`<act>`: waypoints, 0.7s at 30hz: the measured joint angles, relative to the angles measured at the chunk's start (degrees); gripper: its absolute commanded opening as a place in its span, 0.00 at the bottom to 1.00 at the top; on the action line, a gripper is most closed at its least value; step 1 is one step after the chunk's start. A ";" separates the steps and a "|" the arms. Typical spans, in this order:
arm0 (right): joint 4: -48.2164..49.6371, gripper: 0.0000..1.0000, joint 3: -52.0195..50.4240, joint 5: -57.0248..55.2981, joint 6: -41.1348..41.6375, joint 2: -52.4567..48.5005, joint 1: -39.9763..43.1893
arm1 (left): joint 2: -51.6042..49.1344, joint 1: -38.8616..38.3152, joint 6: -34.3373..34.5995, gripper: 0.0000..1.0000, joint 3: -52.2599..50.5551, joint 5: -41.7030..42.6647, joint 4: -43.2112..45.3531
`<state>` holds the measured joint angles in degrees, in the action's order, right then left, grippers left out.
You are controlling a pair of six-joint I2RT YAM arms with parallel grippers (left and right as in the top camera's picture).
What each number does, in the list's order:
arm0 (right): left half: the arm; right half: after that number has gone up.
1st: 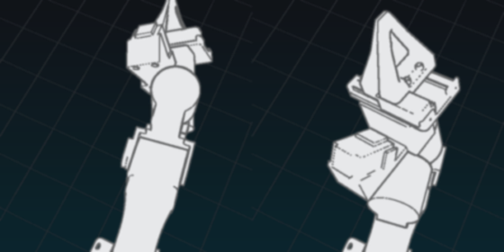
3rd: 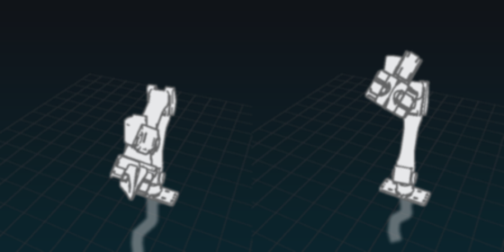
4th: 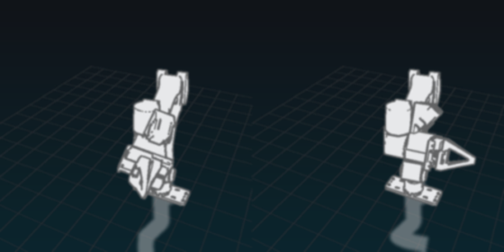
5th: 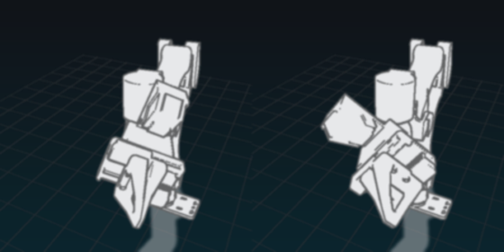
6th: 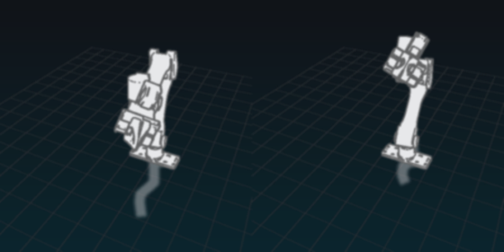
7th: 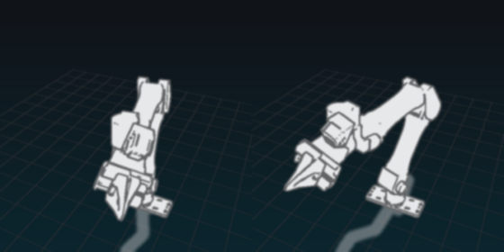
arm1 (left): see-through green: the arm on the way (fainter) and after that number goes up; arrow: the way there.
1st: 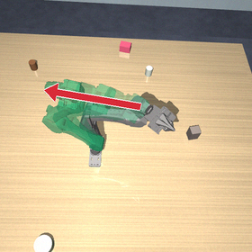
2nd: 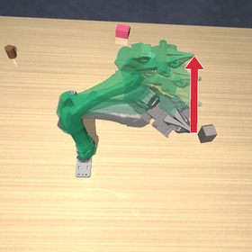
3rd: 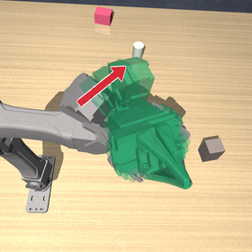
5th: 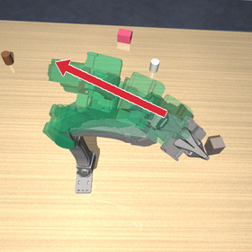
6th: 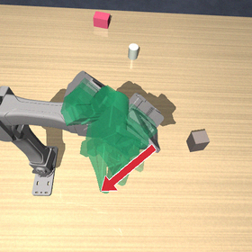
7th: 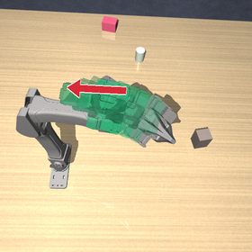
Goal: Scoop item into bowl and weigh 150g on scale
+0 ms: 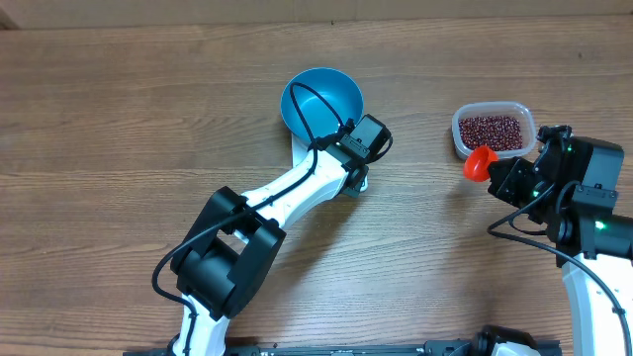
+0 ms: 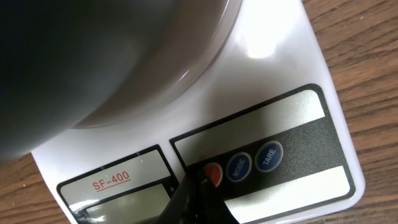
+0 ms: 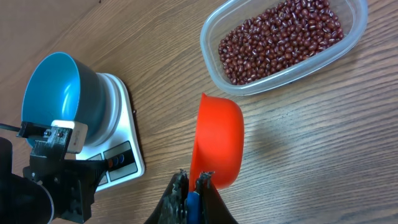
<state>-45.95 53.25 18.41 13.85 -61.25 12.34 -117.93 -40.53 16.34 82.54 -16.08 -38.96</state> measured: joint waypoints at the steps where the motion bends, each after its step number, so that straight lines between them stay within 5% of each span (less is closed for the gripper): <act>1: 0.02 0.04 0.00 0.02 -0.02 0.00 0.00 | 0.00 0.00 -0.02 0.04 0.00 0.00 0.00; 21: 0.02 0.04 0.00 0.02 0.00 0.00 0.00 | -0.52 0.00 0.00 0.04 0.00 0.42 2.99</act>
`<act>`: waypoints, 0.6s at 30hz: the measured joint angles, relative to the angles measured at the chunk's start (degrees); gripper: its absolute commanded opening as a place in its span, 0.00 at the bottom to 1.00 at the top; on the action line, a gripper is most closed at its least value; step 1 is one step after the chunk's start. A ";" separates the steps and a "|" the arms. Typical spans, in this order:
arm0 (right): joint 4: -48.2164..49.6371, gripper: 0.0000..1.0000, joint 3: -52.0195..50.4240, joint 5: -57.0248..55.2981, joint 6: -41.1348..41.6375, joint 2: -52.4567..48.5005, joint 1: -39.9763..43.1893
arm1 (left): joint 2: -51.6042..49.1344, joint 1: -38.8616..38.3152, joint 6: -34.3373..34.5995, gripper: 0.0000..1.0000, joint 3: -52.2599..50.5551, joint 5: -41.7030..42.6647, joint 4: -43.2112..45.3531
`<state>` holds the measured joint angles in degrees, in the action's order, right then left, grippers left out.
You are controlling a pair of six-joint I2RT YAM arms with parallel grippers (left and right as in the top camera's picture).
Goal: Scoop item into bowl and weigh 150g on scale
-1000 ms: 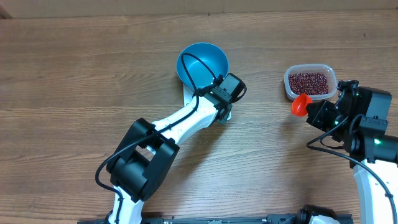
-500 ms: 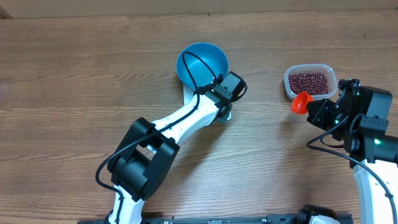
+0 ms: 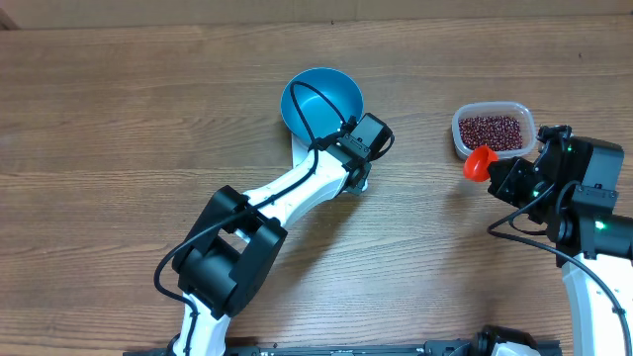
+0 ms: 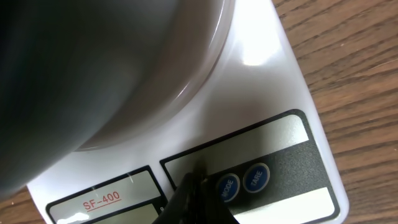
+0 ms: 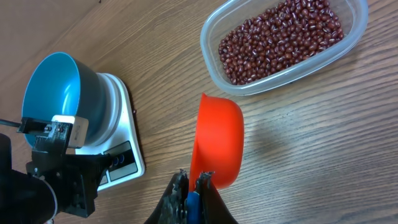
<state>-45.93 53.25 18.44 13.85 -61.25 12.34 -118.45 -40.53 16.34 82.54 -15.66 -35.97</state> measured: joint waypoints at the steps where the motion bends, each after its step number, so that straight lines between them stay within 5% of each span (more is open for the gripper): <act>1: -0.02 0.04 0.00 0.00 -0.02 0.00 0.00 | 0.00 0.00 -0.02 0.04 0.00 0.00 0.02; 18: -0.15 0.04 0.00 0.00 0.00 0.00 0.00 | -0.28 0.00 -0.02 0.04 0.02 -0.02 0.44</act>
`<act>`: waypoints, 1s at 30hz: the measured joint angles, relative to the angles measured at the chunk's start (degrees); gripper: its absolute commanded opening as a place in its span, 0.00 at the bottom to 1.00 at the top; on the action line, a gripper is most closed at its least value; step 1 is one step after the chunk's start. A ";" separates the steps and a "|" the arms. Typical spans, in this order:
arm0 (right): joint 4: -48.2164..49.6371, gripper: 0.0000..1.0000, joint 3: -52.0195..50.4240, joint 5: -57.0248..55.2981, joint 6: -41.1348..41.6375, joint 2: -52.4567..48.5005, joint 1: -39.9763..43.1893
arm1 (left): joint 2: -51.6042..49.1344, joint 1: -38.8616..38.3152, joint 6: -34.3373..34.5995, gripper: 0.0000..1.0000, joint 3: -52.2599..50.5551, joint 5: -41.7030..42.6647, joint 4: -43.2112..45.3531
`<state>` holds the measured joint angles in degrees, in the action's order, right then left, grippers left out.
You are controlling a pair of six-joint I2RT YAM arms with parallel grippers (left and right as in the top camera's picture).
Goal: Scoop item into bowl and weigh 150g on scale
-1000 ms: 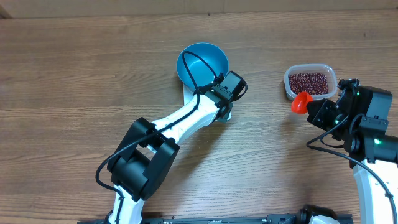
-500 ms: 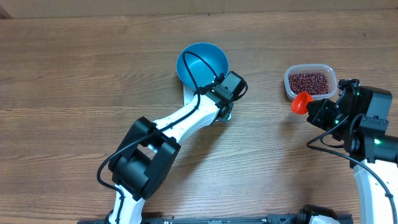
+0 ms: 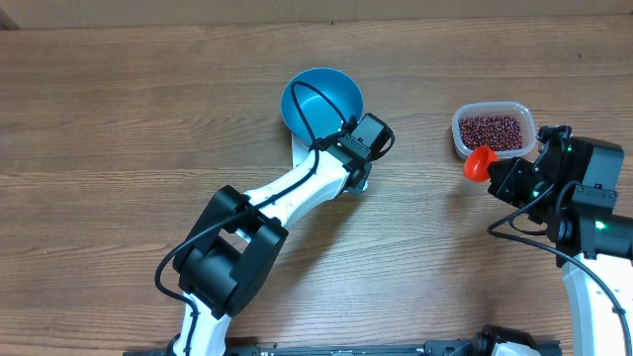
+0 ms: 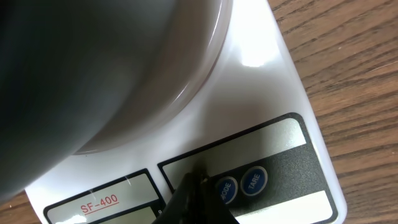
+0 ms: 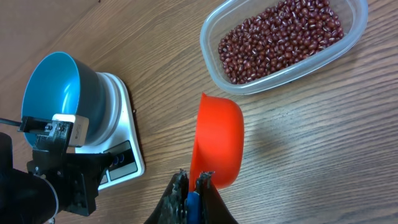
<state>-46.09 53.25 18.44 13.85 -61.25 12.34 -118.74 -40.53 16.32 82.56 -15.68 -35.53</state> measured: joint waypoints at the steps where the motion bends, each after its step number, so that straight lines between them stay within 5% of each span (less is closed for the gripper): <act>1: 0.00 0.04 0.00 0.00 0.00 0.00 0.00 | 0.00 0.00 0.00 0.04 0.00 0.00 -0.02; 30: 0.22 0.04 0.00 0.00 0.00 0.00 0.00 | 2.71 -0.81 -1.53 0.04 0.68 1.33 -5.31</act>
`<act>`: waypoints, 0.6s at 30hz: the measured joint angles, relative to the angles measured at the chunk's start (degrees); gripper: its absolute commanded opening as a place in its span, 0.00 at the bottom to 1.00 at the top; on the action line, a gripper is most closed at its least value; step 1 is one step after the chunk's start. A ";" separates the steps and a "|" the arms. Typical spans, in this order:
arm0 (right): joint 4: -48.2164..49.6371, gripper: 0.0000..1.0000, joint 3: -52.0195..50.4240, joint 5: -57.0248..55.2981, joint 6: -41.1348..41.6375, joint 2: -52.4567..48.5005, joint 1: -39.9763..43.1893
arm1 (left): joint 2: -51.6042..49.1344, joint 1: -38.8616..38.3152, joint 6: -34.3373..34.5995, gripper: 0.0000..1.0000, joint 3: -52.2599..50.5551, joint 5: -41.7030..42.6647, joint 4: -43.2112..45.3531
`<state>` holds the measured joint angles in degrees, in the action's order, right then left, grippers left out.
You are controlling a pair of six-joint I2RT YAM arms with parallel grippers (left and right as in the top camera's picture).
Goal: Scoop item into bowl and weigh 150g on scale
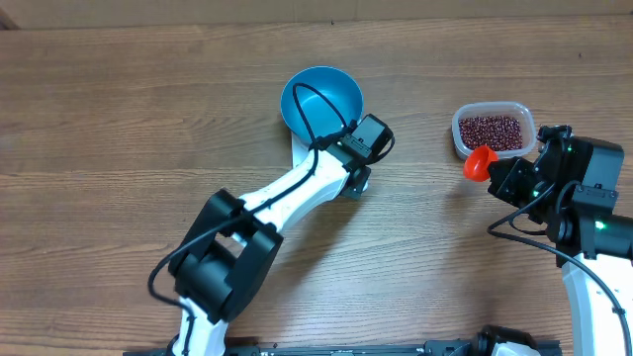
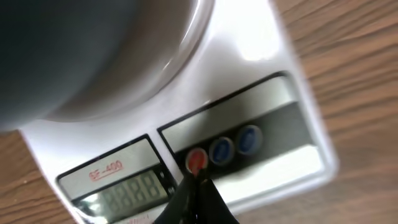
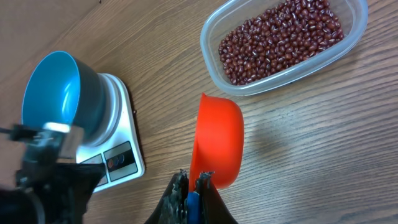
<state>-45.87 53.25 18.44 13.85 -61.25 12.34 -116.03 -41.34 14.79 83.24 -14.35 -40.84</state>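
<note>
The blue bowl [image 1: 321, 102] stands on the white scale [image 2: 261, 37]. In the left wrist view the scale's display [image 2: 127, 193] is lit with digits. My left gripper [image 2: 198, 182] is shut and empty, its tip just below the red button [image 2: 196, 160]. The bowl [image 3: 53, 96] shows nothing inside. My right gripper [image 3: 193, 179] is shut on the blue handle of the orange scoop [image 3: 217, 140], which is held empty above the table, left of and below the clear container of red beans [image 3: 283, 40]. From overhead the scoop [image 1: 480, 163] is just below the container [image 1: 492, 131].
Two blue buttons [image 2: 235, 144] sit right of the red one on the scale's panel. The left arm [image 1: 287, 198] stretches from the table's front edge up to the scale. Bare wooden table [image 1: 119, 119] lies to the left.
My left gripper's tip was covering the red button; now it has drawn back, the red button shows, and the display is lit with digits. The right arm and scoop have not moved.
First my shut left gripper's tip was at the edge of the red button, with the display blank. At the two later moments it covered that button. Now it is off the button and the display is lit. The right gripper held the scoop still throughout.
</note>
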 measured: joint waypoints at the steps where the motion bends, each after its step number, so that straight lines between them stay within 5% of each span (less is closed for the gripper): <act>1: -0.02 0.04 0.00 0.02 -0.02 0.00 0.00 | 1.27 -0.33 -0.02 0.04 0.00 0.11 -0.09; 18: 0.07 0.04 0.00 0.00 0.02 0.00 0.00 | 15.69 -1.70 -0.20 0.04 0.00 0.63 -2.54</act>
<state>-45.80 53.25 18.44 13.87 -61.25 12.34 -100.33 -43.05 14.59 83.24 -13.72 -43.38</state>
